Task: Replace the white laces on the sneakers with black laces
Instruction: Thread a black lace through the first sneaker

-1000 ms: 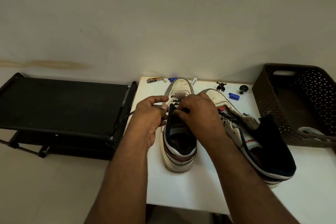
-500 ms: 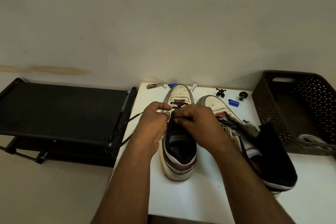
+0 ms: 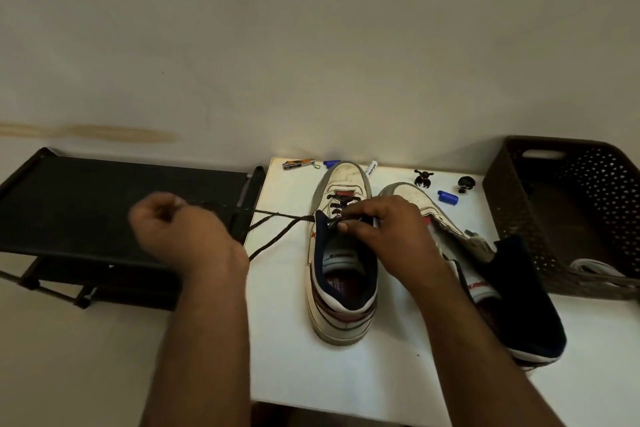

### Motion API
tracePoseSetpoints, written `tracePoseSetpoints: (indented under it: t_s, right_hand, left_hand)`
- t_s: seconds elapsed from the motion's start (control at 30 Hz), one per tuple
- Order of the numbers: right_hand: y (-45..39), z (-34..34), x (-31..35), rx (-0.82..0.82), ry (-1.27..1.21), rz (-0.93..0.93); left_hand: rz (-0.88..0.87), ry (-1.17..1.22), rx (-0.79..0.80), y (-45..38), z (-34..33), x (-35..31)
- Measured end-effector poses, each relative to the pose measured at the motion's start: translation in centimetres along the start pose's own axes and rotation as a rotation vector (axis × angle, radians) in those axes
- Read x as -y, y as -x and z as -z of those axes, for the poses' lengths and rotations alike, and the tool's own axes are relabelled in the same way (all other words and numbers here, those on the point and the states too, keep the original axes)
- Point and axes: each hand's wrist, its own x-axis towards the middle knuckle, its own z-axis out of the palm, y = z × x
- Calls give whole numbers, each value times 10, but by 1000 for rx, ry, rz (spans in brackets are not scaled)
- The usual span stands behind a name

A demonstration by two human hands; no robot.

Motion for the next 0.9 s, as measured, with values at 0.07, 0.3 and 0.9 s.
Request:
tracePoseSetpoints:
  t_s: [0.07, 0.3, 0.9]
  right_hand:
    - [-2, 0, 1, -19, 110, 43]
    - [-4, 0, 1, -53, 222, 88]
    - [4, 0, 3, -103, 148, -195]
  left_hand:
    - [-109, -57, -110, -6, 4, 0]
    - [-295, -741, 935, 22, -1, 16]
    - [-517, -206, 284, 7, 26, -7]
